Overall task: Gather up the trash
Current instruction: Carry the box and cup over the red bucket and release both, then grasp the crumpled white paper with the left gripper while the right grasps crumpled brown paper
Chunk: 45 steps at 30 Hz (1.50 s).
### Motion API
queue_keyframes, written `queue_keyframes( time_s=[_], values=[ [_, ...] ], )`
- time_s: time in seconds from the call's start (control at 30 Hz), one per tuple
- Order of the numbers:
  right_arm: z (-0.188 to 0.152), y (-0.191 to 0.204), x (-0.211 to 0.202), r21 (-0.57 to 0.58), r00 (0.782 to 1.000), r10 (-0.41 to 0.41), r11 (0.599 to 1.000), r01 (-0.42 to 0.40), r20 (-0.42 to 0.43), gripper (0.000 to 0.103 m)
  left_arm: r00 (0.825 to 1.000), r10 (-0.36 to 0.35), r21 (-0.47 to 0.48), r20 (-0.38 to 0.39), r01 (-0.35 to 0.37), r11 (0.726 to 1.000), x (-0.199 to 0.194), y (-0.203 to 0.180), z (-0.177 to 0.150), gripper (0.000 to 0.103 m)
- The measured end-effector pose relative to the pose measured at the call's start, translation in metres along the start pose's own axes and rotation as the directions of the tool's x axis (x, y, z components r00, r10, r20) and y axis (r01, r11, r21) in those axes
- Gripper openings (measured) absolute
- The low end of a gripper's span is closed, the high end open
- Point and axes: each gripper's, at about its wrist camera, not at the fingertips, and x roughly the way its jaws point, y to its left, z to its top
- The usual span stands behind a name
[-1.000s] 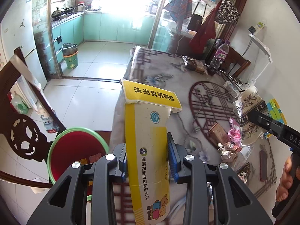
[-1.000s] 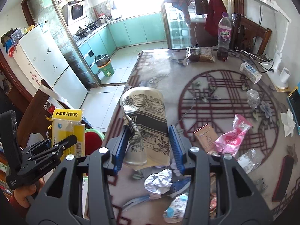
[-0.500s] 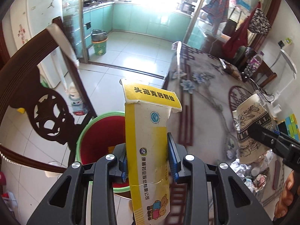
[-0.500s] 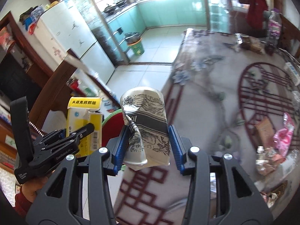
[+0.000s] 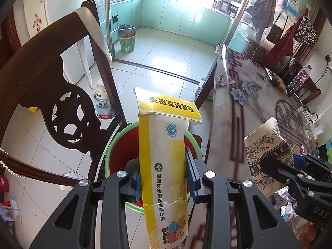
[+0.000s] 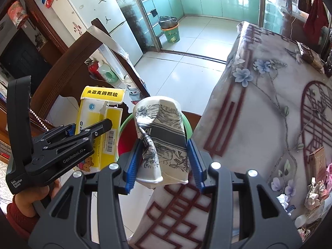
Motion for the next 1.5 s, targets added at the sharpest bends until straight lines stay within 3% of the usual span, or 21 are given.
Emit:
queue_keyframes(
  time_s=[0.43, 0.5, 0.53, 1.0, 1.27, 1.5],
  values=[
    [0.012, 0.002, 0.011, 0.011, 1.000, -0.012, 1.000, 0.012, 0.007, 0.045, 1.000, 0.006, 0.015, -0.005, -0.006, 1.000, 0.014, 0.007, 0.016, 0.033],
    [0.013, 0.002, 0.010, 0.016, 1.000, -0.015, 1.000, 0.015, 0.017, 0.051, 1.000, 0.028, 0.017, -0.002, -0.028, 0.999, 0.015, 0.007, 0.018, 0.042],
    [0.013, 0.001, 0.010, 0.019, 1.000, -0.017, 1.000, 0.017, 0.019, 0.062, 0.999, 0.038, 0.017, 0.004, -0.038, 0.999, 0.014, 0.007, 0.019, 0.057],
    [0.006, -0.008, -0.022, 0.007, 0.997, -0.046, 0.999, 0.045, 0.062, 0.063, 0.999, 0.022, 0.020, 0.049, -0.023, 1.000, -0.004, -0.006, 0.023, 0.058],
    [-0.016, -0.042, -0.054, 0.064, 0.994, -0.069, 0.996, 0.064, 0.079, 0.063, 0.999, -0.019, 0.095, 0.046, 0.015, 0.995, -0.010, -0.052, 0.016, 0.058],
    [-0.049, -0.100, -0.087, 0.145, 0.988, -0.141, 0.981, 0.130, 0.069, 0.063, 0.996, -0.090, 0.192, 0.026, 0.083, 0.978, -0.009, -0.121, 0.003, 0.058]
  ],
)
